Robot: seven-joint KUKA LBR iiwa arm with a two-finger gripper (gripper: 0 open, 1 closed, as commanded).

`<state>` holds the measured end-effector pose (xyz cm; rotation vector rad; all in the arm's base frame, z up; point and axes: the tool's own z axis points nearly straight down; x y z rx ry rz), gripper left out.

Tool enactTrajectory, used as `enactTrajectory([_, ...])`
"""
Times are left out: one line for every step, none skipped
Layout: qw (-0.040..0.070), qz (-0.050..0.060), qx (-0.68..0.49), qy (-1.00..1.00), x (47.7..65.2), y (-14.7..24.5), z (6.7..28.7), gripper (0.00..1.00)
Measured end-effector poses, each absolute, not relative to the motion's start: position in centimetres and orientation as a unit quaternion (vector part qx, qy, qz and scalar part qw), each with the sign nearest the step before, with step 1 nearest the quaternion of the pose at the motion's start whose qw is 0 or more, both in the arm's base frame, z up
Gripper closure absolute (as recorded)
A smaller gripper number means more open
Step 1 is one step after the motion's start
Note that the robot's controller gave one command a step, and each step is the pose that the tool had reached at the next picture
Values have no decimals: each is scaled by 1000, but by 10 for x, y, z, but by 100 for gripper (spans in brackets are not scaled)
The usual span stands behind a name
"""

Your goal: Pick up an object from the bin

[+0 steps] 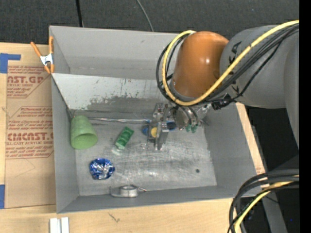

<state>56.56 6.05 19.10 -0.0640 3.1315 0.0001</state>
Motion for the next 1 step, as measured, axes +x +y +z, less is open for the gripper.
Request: enactTrajectory([-1,0,-142,990,544,34,165,100])
